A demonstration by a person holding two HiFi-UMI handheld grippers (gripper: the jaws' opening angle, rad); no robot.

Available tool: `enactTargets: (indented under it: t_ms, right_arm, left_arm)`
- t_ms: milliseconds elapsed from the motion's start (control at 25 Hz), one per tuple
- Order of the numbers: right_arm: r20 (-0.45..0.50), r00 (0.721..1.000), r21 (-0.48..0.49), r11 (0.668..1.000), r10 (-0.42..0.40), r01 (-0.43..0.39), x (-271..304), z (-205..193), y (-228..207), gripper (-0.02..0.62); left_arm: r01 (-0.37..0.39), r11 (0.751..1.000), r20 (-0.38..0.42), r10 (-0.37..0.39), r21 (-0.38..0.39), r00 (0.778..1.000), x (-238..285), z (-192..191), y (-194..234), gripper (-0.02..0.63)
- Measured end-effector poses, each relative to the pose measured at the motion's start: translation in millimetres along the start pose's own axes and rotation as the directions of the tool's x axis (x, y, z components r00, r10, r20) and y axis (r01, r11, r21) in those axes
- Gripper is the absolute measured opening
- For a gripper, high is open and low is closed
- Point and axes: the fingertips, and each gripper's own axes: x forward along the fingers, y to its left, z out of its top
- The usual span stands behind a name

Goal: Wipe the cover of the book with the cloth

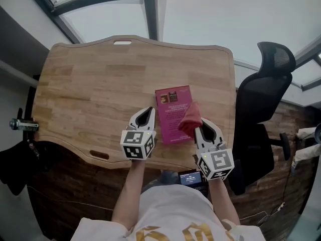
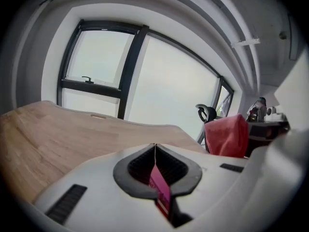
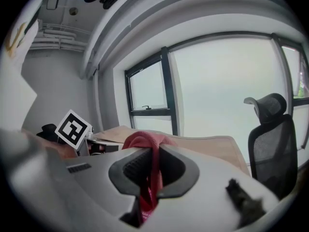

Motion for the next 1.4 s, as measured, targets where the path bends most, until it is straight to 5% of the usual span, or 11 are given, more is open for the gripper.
enactTargets:
  t_ms: [280,360,480,1400]
  right_arm:
    - [-0.057,0.996,-0.004,0.998,0.062,-0.062,14.5,-28.1,13.2,0.041]
    - [-0.079,0.994,-0.003,0.997,0.078,-0.078,17.8,-36.7,16.2,0.041]
    - [-0.11,0.989,-0.009,0.995,0.095,-0.096,22.5,-48.5,20.4,0.041]
    - [-0.199,0.94,-0.012,0.959,0.275,-0.283,41.8,-95.1,63.4,0.041]
  left_arm:
    - [0.035,0.999,-0.114,-0.039,-0.042,0.993,13.6,-45.5,1.0,0.019]
    - [0.044,0.997,-0.156,-0.053,-0.058,0.986,16.8,-57.2,2.2,0.106]
    - [0.05,0.995,-0.198,-0.066,-0.087,0.978,20.8,-70.6,4.4,0.124]
    - [0.114,0.971,-0.238,-0.164,-0.211,0.957,37.7,-93.7,-1.7,0.112]
